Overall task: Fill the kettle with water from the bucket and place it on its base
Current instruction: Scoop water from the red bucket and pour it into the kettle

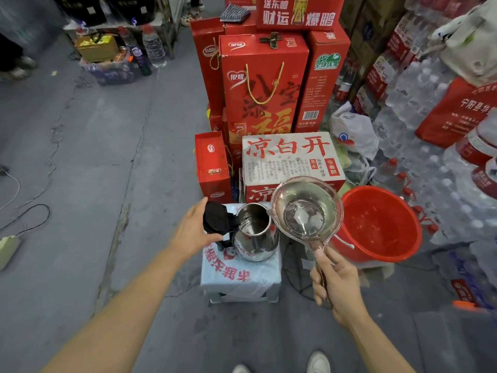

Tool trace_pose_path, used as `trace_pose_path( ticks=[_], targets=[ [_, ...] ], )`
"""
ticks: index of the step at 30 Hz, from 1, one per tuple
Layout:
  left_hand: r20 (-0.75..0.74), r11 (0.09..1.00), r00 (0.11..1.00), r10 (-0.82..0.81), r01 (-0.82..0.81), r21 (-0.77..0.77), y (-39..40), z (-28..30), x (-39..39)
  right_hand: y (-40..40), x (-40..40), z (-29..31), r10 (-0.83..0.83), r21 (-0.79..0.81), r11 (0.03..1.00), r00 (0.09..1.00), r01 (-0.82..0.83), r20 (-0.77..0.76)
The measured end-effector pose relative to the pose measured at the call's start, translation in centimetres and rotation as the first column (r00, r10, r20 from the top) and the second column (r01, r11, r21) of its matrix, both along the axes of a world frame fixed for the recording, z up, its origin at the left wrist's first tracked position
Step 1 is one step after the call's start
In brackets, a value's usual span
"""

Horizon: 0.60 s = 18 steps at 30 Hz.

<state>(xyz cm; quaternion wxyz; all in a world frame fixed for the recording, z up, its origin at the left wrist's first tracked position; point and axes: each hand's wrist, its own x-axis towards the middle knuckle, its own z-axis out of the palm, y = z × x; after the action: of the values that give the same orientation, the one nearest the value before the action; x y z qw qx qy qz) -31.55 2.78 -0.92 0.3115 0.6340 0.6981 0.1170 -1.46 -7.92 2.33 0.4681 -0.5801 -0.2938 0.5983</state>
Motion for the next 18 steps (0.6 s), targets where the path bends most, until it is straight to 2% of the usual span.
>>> trace_pose_path(
  ticks=[9,18],
  targets=[
    [-0.051,1.0,0.999,-0.018,0.019,0.014,0.1,-0.3,0.1,1.4,-1.3,-0.4,0.067,0.019,0.997,0.992,-0.069,0.105],
    [-0.109,1.0,0.994,-0.021,0.023,0.015,0.2,-0.6,0.3,2.2,-1.5,-1.0,0.047,0.032,0.998,0.978,-0.055,0.203]
  ],
)
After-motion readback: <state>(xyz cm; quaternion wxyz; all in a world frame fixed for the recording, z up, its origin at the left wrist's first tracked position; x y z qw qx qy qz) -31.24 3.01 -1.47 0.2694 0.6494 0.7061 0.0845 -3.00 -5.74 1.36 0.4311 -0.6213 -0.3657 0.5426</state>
